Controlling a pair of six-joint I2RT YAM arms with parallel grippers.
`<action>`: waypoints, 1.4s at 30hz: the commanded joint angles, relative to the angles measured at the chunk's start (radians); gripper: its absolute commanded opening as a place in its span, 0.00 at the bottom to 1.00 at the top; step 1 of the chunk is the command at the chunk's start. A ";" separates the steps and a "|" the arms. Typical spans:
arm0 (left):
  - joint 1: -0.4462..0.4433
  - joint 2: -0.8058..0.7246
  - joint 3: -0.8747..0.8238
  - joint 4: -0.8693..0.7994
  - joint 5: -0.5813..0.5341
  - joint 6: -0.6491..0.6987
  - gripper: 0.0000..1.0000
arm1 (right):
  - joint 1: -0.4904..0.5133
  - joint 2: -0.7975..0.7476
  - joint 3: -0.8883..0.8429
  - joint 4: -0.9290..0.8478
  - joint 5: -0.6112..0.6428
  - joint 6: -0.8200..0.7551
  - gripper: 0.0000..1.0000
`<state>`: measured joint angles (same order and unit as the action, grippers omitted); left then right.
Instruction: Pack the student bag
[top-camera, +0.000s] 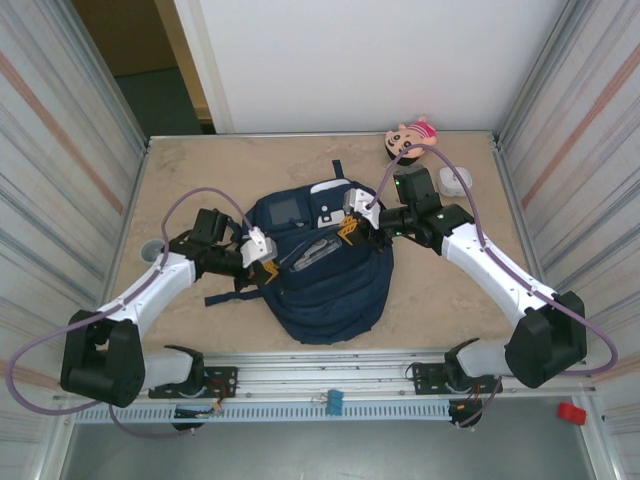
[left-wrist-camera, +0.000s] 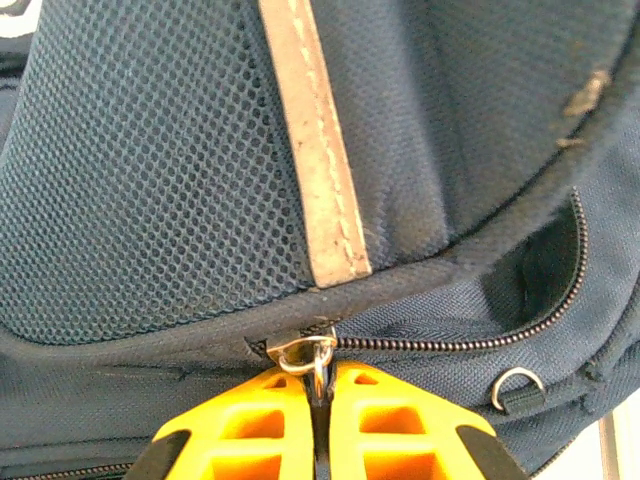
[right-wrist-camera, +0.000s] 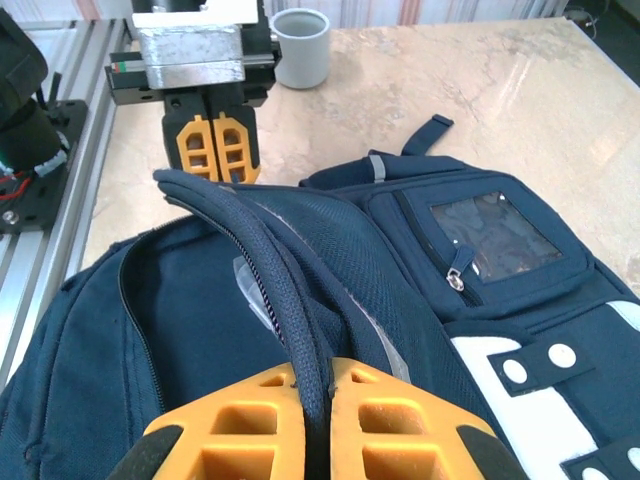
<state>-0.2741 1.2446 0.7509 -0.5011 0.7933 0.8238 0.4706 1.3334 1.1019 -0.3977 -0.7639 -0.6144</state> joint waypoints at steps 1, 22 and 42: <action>0.000 -0.040 0.005 -0.032 0.033 -0.011 0.00 | -0.003 -0.036 0.004 0.019 -0.033 -0.010 0.02; 0.000 -0.062 0.005 -0.021 0.067 -0.057 0.00 | 0.581 -0.015 -0.104 0.105 0.763 -0.143 0.60; -0.068 -0.092 0.008 -0.094 0.133 -0.126 0.00 | 0.543 0.149 -0.211 0.535 0.812 0.036 0.00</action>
<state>-0.2913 1.1923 0.7372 -0.5213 0.7929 0.7094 1.0561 1.4605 0.8894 -0.0166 -0.0013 -0.6445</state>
